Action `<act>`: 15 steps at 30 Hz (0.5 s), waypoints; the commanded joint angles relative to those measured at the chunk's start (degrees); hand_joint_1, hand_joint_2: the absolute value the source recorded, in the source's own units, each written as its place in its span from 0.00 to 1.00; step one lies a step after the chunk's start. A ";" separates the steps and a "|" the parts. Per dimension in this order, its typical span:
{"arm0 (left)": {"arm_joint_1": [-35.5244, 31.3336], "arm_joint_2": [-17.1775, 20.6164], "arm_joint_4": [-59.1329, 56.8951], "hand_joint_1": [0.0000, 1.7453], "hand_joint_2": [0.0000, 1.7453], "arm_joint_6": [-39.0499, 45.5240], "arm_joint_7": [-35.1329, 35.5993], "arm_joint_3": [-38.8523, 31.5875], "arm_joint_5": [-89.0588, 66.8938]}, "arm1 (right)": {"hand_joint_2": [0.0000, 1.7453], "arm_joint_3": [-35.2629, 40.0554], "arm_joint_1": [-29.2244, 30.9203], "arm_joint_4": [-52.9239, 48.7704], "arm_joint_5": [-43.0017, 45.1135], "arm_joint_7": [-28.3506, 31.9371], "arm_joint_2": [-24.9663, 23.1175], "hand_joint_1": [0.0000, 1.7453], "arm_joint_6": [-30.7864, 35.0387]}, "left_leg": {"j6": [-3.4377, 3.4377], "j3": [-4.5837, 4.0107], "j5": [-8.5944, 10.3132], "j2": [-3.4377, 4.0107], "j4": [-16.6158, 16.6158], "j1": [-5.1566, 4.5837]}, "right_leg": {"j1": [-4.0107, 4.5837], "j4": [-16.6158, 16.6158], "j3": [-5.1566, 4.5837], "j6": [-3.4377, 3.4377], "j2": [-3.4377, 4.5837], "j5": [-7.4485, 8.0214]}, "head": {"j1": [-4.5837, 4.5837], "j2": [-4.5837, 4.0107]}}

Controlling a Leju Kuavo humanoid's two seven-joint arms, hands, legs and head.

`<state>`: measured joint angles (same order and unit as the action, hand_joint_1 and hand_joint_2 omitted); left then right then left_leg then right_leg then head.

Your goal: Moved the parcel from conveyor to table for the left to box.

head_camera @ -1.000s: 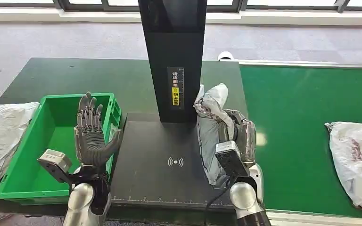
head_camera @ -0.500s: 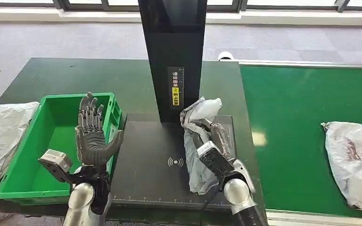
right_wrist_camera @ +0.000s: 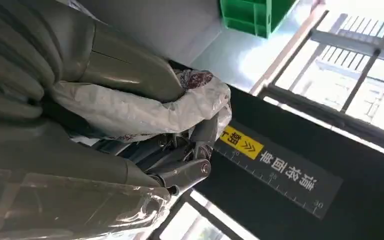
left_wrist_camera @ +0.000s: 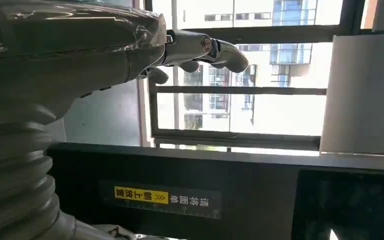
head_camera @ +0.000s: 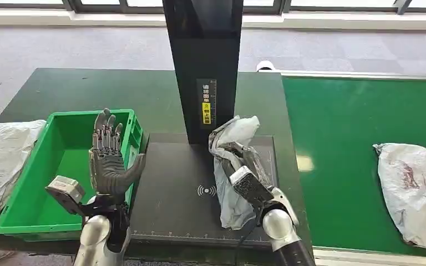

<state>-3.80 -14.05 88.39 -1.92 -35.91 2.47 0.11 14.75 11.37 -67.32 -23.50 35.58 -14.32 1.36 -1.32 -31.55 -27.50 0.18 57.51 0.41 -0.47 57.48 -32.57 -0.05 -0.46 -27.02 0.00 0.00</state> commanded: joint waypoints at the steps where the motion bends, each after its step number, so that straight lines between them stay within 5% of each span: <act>1: -1.26 0.45 -1.27 0.00 1.00 -0.60 0.68 -0.98 -0.29 | 1.00 0.89 1.36 0.18 1.77 1.76 1.34 1.00 -0.39 | 0.03 -0.01 0.03 0.01 -0.03 0.01 | 0.01 -0.05 0.00 0.01 0.04 0.05 | 0.00 0.00; 15: -1.26 0.45 -1.27 0.00 1.00 -0.60 0.68 -0.98 -0.29 | 1.00 0.89 1.36 0.18 1.77 1.76 1.34 1.00 -0.39 | 0.02 0.00 0.03 0.00 -0.03 -0.01 | -0.01 -0.04 0.00 0.00 0.03 0.03 | 0.00 0.00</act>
<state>-3.79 -14.08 88.83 -2.29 -35.50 2.45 -0.07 14.75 11.11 -67.54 -21.97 37.31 -14.32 1.01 -1.32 -31.55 -27.50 0.18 57.51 0.41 -0.47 57.48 -32.57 -0.05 -0.46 -27.02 0.00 0.00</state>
